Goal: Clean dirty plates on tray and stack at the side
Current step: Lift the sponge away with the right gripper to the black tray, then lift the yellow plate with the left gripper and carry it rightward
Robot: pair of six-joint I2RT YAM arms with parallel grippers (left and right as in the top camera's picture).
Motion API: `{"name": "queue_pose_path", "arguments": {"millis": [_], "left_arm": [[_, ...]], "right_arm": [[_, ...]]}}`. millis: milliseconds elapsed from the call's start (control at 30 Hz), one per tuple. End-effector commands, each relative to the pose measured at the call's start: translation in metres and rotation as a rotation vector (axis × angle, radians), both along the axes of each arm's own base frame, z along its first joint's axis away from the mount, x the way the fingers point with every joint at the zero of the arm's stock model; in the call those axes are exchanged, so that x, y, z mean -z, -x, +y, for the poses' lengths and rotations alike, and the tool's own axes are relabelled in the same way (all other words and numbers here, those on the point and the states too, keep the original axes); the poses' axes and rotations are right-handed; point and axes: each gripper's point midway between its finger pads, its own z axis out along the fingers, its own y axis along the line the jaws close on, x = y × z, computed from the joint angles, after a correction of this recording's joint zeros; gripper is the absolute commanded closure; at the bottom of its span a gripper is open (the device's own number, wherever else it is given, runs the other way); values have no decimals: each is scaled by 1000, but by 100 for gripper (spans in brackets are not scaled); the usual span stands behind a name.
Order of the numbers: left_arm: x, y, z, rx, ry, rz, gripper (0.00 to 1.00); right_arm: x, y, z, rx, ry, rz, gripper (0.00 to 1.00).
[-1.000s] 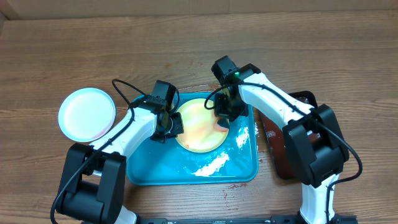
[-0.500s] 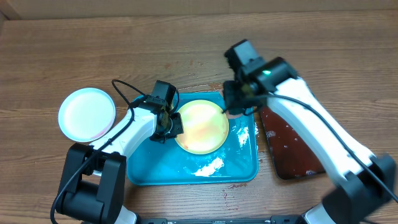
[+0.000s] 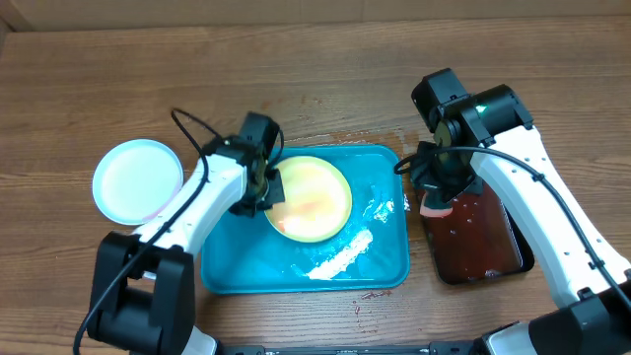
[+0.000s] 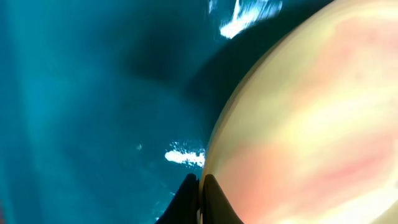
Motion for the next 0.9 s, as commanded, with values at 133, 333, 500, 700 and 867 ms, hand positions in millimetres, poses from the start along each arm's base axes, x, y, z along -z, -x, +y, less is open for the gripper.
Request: {"name": "queue_pose_path", "arguments": {"millis": [133, 333, 500, 700, 867], "left_arm": [[-81, -33, 12, -14, -75, -214, 96], [-118, -32, 10, 50, -135, -272, 95], [-149, -25, 17, 73, -306, -314, 95], [-192, -22, 13, 97, -506, -441, 95], [-203, -18, 1, 148, -570, -489, 96]], "right_arm": [[41, 4, -37, 119, 46, 38, 96], [88, 15, -72, 238, 53, 88, 96], [114, 28, -86, 313, 11, 130, 96], [118, 28, -88, 324, 5, 125, 96], [118, 26, -88, 324, 3, 118, 96]]}}
